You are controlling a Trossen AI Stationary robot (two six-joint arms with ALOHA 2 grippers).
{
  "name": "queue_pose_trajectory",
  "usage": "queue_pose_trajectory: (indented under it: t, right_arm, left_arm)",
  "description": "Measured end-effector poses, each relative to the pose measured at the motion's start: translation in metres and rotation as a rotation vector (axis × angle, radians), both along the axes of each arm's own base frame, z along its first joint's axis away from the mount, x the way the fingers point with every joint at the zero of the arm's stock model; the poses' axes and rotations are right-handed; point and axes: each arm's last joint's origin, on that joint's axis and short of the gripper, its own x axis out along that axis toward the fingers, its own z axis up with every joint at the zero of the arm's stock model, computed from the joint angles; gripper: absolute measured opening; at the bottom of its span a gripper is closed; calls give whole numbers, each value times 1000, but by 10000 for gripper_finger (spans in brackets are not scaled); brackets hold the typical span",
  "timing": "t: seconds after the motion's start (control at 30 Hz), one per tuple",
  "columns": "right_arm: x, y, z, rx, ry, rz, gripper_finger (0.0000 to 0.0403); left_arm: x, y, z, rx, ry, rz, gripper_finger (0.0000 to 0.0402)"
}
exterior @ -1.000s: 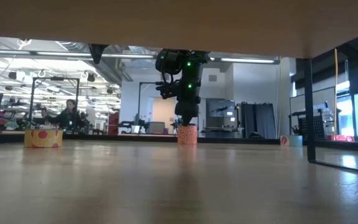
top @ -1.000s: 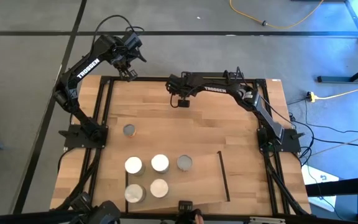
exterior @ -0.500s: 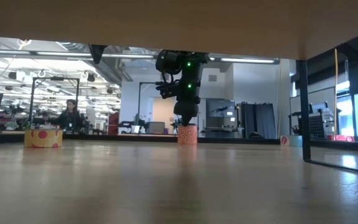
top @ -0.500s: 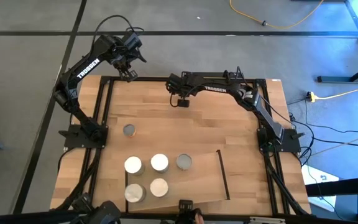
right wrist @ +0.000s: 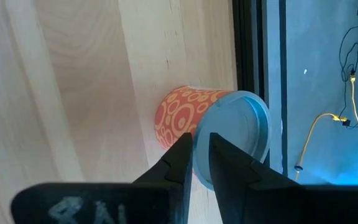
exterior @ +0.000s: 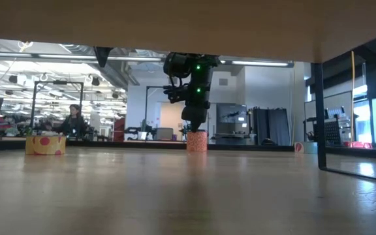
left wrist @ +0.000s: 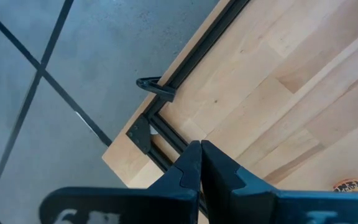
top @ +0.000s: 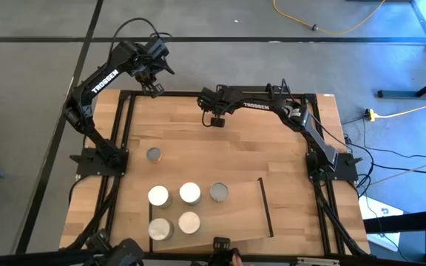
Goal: Pick and place cans onto a shelf
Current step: Put the canned meat balls on the shelf
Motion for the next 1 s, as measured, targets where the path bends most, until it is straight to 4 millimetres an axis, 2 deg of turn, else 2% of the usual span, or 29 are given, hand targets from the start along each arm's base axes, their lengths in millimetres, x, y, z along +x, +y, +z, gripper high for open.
queue_pose_trajectory:
  t: [0.13,0.3,0.7,1.0]
  right_arm:
    - [0,0,0,0,0,0,43]
    - [0,0,0,0,0,0,6]
    - [-3,3,-1,26,38,6,2]
    - [-3,16,-2,49,100,61,1]
  left_arm:
    - [0,0,0,0,0,0,0]
    - [0,0,0,-1,-1,-1,0]
    - [0,0,0,-1,0,-1,0]
    - [0,0,0,0,-1,-1,0]
